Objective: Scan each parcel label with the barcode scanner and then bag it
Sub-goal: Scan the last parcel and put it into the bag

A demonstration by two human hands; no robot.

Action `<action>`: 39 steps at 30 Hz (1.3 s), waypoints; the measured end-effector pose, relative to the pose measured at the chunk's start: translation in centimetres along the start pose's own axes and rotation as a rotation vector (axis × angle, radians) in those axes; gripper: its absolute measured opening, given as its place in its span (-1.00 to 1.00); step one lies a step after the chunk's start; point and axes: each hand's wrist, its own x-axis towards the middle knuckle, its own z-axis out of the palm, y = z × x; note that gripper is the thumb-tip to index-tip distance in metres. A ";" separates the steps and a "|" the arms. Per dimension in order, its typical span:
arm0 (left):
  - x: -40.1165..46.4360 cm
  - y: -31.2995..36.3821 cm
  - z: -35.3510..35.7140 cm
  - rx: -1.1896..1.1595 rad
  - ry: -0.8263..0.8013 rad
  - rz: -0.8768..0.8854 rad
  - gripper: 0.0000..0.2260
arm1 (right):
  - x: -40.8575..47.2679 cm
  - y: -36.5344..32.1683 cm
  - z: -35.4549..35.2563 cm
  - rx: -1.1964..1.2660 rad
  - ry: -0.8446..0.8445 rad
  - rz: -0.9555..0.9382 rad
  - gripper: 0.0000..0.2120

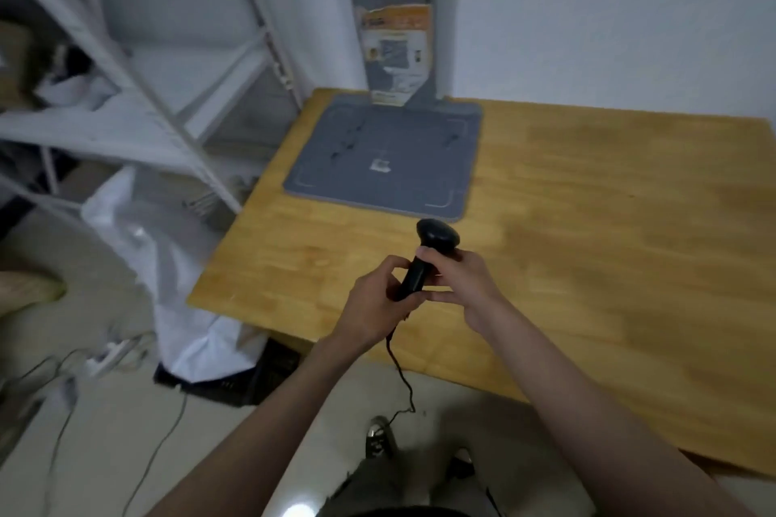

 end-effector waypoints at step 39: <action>6.7 -38.4 -24.7 0.082 -0.046 -0.532 -0.62 | 22.4 14.7 43.1 -0.163 -0.089 0.381 -0.62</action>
